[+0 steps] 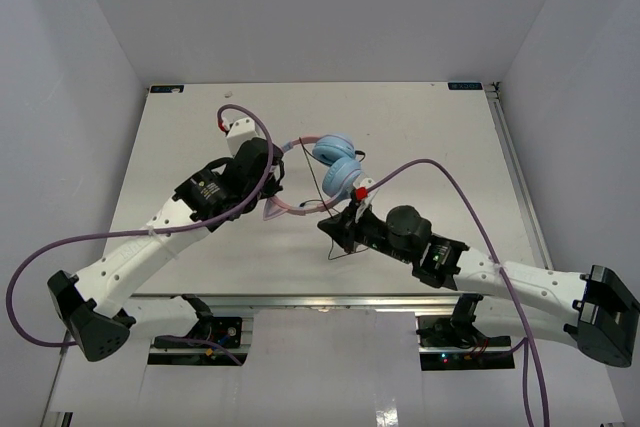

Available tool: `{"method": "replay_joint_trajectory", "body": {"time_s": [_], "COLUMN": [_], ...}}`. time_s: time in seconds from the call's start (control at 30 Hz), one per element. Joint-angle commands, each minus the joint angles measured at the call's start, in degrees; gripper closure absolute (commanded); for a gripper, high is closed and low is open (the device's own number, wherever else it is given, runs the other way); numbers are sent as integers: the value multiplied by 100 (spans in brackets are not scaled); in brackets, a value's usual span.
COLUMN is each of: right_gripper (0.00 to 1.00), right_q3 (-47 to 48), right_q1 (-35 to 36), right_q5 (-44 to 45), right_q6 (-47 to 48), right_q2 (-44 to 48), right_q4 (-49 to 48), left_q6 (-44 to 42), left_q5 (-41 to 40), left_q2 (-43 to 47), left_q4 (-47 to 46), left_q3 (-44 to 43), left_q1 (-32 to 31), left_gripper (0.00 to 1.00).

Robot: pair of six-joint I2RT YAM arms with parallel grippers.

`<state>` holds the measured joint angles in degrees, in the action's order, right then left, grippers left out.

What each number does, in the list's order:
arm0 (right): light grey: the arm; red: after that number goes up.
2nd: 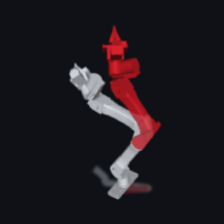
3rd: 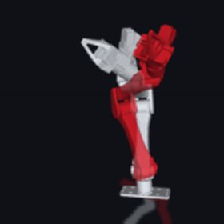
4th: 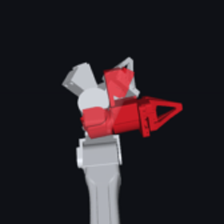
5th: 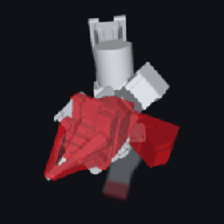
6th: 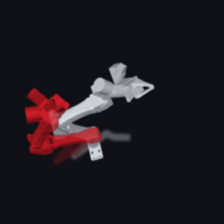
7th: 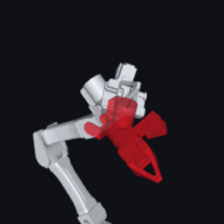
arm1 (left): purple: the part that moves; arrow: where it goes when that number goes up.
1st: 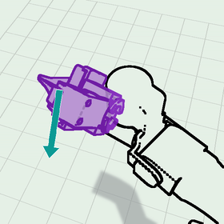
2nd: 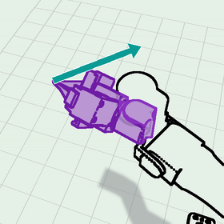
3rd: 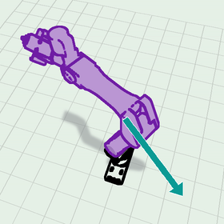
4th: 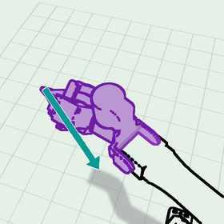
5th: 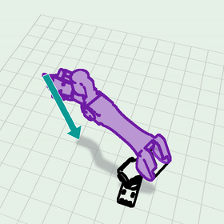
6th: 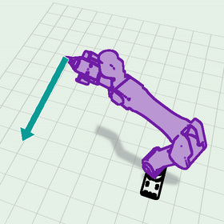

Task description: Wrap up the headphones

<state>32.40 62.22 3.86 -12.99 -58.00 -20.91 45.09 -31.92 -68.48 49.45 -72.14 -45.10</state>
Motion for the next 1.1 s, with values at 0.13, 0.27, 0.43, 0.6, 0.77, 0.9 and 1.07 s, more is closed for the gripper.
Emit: {"method": "replay_joint_trajectory", "body": {"time_s": [0.13, 0.27, 0.43, 0.6, 0.77, 0.9, 1.07], "right_gripper": [92, 92, 92, 87, 74, 67, 58], "right_q3": [-143, -156, -345, -669, -1052, -1262, -1498], "right_q1": [647, 808, 852, 854, 853, 861, 855], "right_q5": [591, 749, 999, 1149, 1081, 878, 412], "right_q6": [358, 411, 422, 661, 997, 1213, 1450], "right_q2": [-106, -109, -231, -553, -820, -1002, -1367], "right_q4": [-842, -872, -1037, -1691, -2827, -3490, -4333], "left_q6": [876, 974, 1032, 1064, 1105, 1164, 1220], "left_q5": [-804, -871, -831, -441, -84, 103, 427], "left_q2": [-117, -273, -220, 22, 273, 403, 603], "left_q4": [295, 409, 409, 359, 390, 390, 349], "left_q3": [-498, -671, -691, -621, -636, -593, -591], "left_q1": [39, 43, 45, 45, 38, 45, 38], "left_gripper": [100, 100, 100, 100, 100, 100, 100]}}
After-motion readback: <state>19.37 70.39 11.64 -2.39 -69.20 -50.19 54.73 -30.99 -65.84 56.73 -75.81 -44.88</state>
